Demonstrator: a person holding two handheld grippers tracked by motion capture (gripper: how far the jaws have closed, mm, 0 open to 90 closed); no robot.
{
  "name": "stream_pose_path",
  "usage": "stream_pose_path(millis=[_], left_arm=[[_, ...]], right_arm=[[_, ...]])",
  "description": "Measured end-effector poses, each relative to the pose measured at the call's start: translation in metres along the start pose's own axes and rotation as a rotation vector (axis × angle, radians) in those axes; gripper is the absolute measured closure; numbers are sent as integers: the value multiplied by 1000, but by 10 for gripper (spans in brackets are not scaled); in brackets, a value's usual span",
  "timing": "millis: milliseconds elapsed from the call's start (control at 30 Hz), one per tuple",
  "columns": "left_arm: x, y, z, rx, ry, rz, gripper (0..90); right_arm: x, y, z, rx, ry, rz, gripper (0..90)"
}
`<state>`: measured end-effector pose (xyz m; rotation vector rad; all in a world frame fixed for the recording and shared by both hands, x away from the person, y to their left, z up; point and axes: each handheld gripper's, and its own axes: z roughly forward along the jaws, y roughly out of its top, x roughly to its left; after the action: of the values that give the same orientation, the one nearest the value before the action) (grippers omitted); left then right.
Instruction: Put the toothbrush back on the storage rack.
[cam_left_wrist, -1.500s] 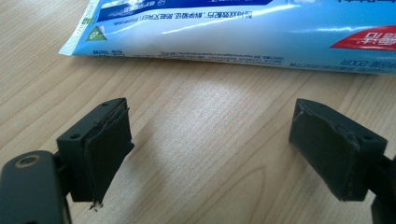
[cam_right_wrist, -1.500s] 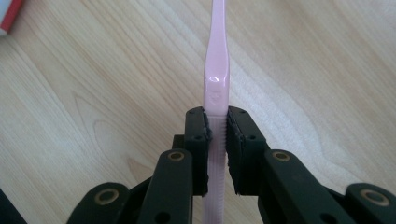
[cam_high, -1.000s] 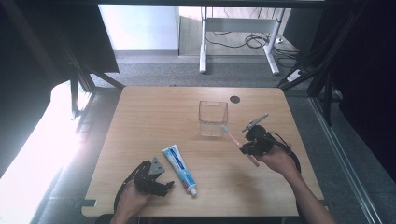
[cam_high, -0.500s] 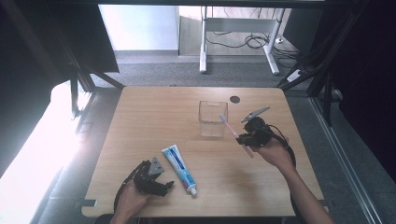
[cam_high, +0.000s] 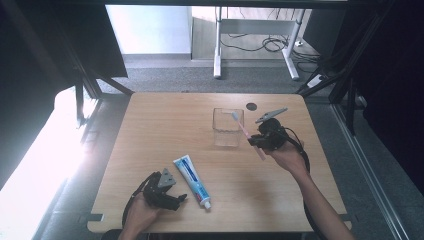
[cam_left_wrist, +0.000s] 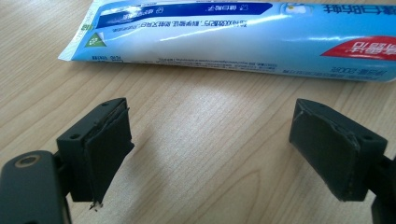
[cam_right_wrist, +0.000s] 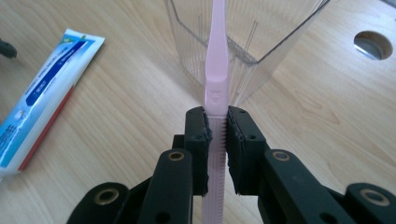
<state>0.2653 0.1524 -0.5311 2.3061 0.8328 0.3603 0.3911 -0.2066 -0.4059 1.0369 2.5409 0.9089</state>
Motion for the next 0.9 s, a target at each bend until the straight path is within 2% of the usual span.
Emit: stream_pose_path(millis=[167,400,900], left_arm=[[1,0,-1,-19,-18,-16,131],[1,-1,0,-20,-24,-19,131],[2,-1,-1,-18,-27,-8,131]], right_arm=[[-2,6,1,-26,0,5,794],[-3,15,4,-59,1,17,794],[-3,35,18,-116,4,34,794]])
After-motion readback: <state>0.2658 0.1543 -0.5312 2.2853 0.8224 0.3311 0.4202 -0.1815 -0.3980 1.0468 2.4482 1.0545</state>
